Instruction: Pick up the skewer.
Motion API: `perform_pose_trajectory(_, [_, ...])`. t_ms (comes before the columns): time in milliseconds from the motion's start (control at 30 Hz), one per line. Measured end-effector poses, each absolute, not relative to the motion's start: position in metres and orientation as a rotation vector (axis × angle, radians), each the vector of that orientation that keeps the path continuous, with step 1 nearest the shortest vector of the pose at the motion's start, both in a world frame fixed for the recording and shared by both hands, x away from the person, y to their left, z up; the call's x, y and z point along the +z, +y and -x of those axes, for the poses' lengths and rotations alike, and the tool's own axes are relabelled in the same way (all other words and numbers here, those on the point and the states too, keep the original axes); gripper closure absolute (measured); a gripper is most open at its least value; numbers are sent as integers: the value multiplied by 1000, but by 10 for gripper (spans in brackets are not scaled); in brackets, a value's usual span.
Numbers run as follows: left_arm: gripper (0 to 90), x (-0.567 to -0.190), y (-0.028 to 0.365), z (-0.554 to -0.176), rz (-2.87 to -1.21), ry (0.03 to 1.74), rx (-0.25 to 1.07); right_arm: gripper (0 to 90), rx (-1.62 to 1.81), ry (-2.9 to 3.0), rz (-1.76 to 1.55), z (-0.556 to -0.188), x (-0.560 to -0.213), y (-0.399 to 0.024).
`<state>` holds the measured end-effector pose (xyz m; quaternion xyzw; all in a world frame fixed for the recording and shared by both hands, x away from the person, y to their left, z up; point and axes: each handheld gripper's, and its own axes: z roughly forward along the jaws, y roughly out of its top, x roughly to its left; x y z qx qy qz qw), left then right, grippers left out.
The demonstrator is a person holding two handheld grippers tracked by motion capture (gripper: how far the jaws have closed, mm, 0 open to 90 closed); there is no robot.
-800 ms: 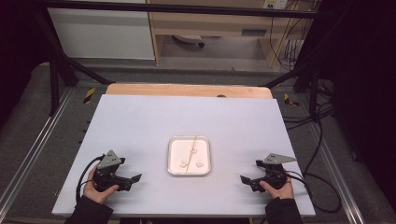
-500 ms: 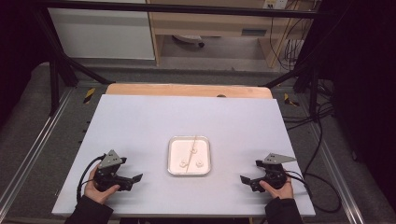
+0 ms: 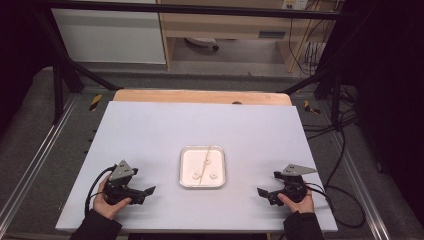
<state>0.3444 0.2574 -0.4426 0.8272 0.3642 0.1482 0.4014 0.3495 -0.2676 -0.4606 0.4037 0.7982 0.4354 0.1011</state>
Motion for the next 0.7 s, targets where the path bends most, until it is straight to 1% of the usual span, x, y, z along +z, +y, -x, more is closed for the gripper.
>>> perform_pose_trajectory(700, [60,-436,235,-346,-2103,904,374,8,1278,2361,-1180,-350,-461,-268])
